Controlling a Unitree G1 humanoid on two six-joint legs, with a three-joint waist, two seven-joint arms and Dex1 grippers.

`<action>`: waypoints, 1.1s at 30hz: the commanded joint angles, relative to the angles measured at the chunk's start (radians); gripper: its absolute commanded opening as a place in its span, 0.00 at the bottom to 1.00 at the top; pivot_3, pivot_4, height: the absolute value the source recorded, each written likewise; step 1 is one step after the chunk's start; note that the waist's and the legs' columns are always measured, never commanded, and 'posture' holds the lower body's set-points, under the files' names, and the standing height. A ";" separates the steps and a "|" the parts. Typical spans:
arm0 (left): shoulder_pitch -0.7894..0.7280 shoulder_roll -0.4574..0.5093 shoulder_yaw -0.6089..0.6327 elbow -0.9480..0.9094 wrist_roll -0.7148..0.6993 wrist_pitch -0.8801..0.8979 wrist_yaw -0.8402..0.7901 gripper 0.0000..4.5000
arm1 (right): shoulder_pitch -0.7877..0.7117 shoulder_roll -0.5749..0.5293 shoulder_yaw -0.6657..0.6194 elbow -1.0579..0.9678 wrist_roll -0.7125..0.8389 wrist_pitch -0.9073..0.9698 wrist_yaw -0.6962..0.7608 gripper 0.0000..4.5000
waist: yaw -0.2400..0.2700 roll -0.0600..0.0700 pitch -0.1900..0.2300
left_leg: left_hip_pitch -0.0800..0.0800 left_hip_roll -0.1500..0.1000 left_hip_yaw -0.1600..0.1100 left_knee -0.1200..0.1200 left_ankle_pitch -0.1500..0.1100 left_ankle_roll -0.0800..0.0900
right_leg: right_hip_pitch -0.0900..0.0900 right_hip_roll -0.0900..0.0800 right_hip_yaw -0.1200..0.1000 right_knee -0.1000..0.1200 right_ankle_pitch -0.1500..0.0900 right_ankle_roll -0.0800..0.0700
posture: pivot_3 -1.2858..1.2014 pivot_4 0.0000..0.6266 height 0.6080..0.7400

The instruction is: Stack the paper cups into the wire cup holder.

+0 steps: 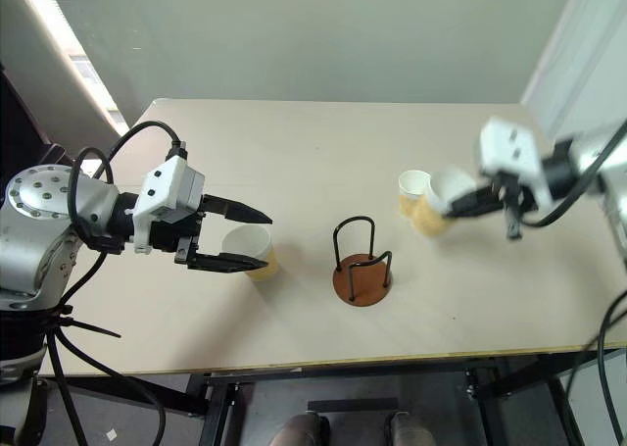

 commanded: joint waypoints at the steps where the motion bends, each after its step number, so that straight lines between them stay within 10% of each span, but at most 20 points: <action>1: -0.006 -0.008 0.000 -0.010 -0.004 -0.013 0.020 0.77 | -0.083 0.037 0.088 -0.010 0.058 -0.070 0.042 0.00 | 0.000 0.000 0.000 | 0.000 0.001 0.000 0.000 -0.001 -0.001 | 0.000 0.000 -0.001 0.000 -0.001 -0.001 | 0.52 0.24 1.00; 10: 0.013 -0.011 0.001 -0.057 -0.025 -0.007 0.040 0.77 | -0.203 0.119 0.357 0.136 0.014 -0.303 0.042 0.00 | 0.000 0.001 0.000 | -0.001 0.001 0.000 -0.002 0.000 -0.002 | -0.002 0.000 -0.001 0.001 0.000 0.000 | 0.52 0.24 1.00; 26: 0.048 0.013 0.012 -0.109 -0.056 0.021 0.088 0.77 | -0.210 0.193 0.430 0.194 -0.028 -0.407 0.042 0.00 | -0.002 0.001 0.001 | -0.001 0.002 0.000 -0.003 -0.001 -0.004 | -0.004 0.000 -0.001 0.002 -0.001 -0.002 | 0.52 0.24 1.00; 33: 0.037 0.006 -0.002 -0.106 -0.053 0.018 0.092 0.77 | -0.215 0.201 0.411 0.197 -0.043 -0.406 0.042 0.50 | -0.002 0.001 0.001 | -0.001 0.002 0.000 -0.003 -0.002 -0.005 | -0.004 0.000 -0.001 0.002 -0.001 -0.002 | 0.52 0.24 1.00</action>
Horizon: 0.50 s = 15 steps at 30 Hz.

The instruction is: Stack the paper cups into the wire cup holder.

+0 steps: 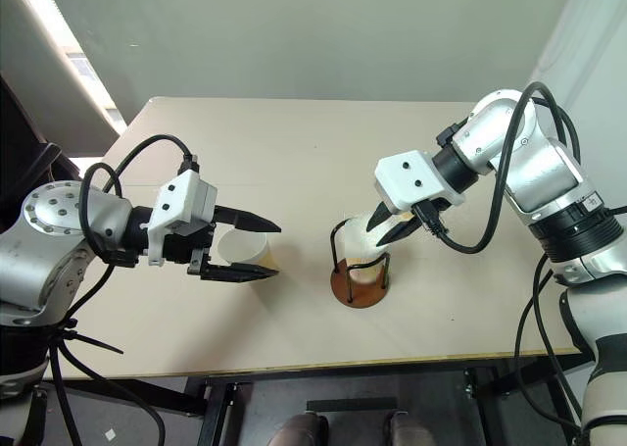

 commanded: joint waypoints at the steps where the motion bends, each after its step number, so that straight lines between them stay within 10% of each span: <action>1: -0.027 0.004 0.009 -0.021 -0.007 -0.006 0.007 0.77 | -0.041 0.002 -0.036 0.007 -0.003 -0.003 0.004 0.57 | 0.000 0.000 0.000 | 0.000 0.000 0.000 0.000 0.000 0.000 | 0.000 0.000 0.000 0.000 0.000 0.000 | 0.52 0.24 1.00; 15: -0.208 -0.188 -0.111 0.171 0.209 -0.091 0.250 0.77 | -0.202 0.226 -0.047 0.917 -0.445 -0.291 -0.329 0.65 | 0.006 0.000 0.000 | 0.001 0.000 -0.001 0.000 0.001 -0.001 | 0.000 -0.001 0.000 0.001 0.005 0.002 | 0.52 0.24 1.00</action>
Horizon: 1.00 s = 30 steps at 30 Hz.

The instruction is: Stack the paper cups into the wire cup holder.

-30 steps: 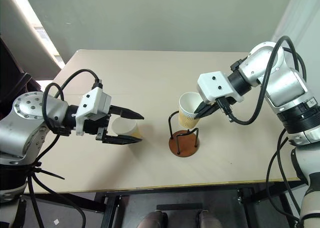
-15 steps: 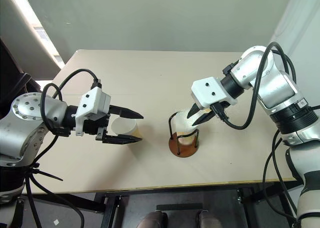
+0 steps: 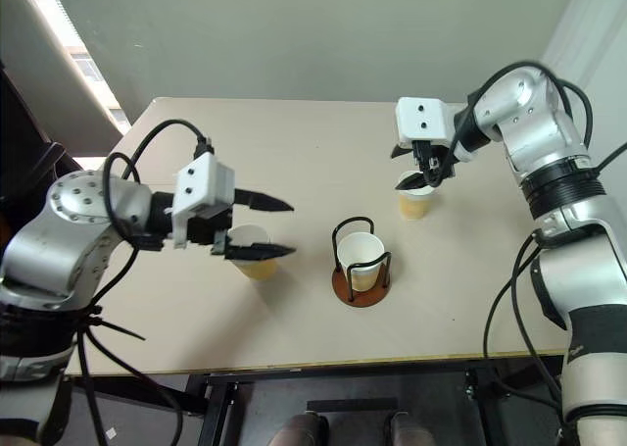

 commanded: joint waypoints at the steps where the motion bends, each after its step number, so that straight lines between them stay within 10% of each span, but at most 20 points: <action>1: -0.082 -0.081 -0.025 0.082 0.095 -0.049 0.124 0.77 | -0.020 0.051 0.004 0.156 -0.107 -0.086 -0.105 0.65 | 0.000 0.000 0.000 | 0.000 0.000 0.000 0.000 0.000 0.000 | -0.001 0.000 0.000 0.000 0.000 0.000 | 0.52 0.24 1.00; 15: -0.093 -0.165 -0.037 0.110 0.151 -0.048 0.168 0.77 | -0.009 0.155 -0.042 0.352 -0.269 -0.095 -0.326 0.65 | 0.000 0.001 0.000 | -0.007 0.003 0.002 -0.008 0.002 -0.012 | -0.009 0.002 -0.001 -0.002 0.001 0.002 | 0.52 0.24 1.00; 25: -0.079 -0.135 -0.016 0.091 0.145 -0.039 0.162 0.77 | 0.005 0.159 -0.063 0.360 -0.295 -0.105 -0.310 0.01 | 0.003 0.001 0.000 | -0.006 0.003 0.001 -0.007 0.002 -0.008 | -0.009 0.001 -0.002 -0.001 0.002 0.002 | 0.52 0.24 1.00; 30: -0.083 -0.133 -0.013 0.088 0.141 -0.043 0.160 0.77 | -0.030 0.122 -0.100 0.327 -0.272 -0.151 -0.255 0.01 | 0.003 0.001 0.000 | -0.006 0.003 0.001 -0.007 0.003 -0.008 | -0.009 0.001 -0.002 0.000 0.002 0.002 | 0.52 0.24 1.00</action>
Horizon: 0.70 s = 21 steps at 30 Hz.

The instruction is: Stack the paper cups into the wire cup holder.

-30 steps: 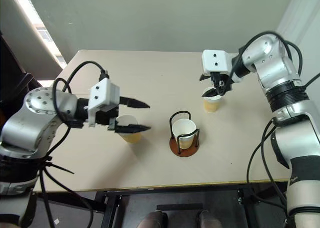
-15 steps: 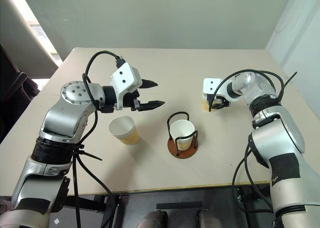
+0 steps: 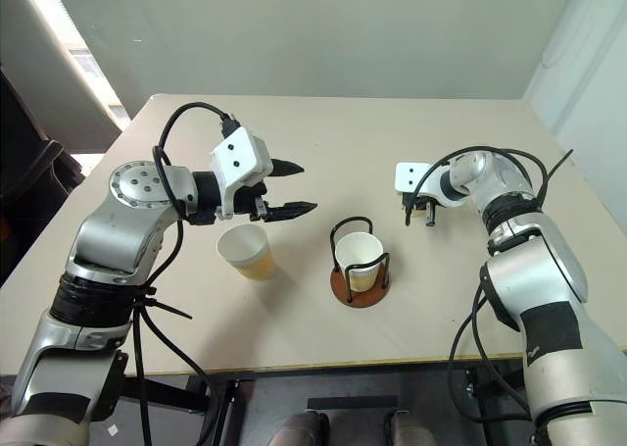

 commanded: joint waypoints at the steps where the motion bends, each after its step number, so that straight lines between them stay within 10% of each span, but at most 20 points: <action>1: -0.014 0.013 0.034 -0.031 -0.013 -0.009 -0.007 0.77 | -0.076 -0.057 -0.082 -0.074 0.060 -0.062 0.126 0.01 | 0.000 0.000 0.000 | 0.000 0.000 0.000 0.000 0.000 0.000 | 0.000 0.000 0.000 0.000 0.000 0.000 | 0.52 0.24 1.00; 5: 0.001 0.036 0.052 -0.042 -0.034 -0.008 -0.031 0.77 | -0.088 -0.096 -0.194 -0.307 0.256 0.002 0.478 0.01 | -0.001 0.000 0.000 | -0.002 0.000 0.001 -0.001 0.000 0.000 | -0.001 0.000 0.000 -0.001 0.000 0.000 | 0.52 0.24 1.00; 10: 0.037 0.068 0.059 -0.047 -0.040 -0.033 -0.072 0.77 | 0.133 -0.324 -0.062 -1.121 0.765 0.374 0.572 0.01 | 0.000 0.000 0.000 | -0.001 0.007 0.003 0.000 0.006 -0.013 | 0.003 0.006 -0.001 -0.003 -0.002 -0.003 | 0.52 0.24 1.00; 21: 0.078 0.097 0.055 -0.122 -0.082 -0.012 -0.148 0.77 | 0.176 -0.384 0.004 -1.316 0.790 0.457 0.572 0.01 | -0.005 -0.001 0.000 | 0.005 0.009 0.001 0.004 -0.001 -0.002 | 0.006 0.009 0.001 0.000 -0.002 -0.006 | 0.52 0.24 1.00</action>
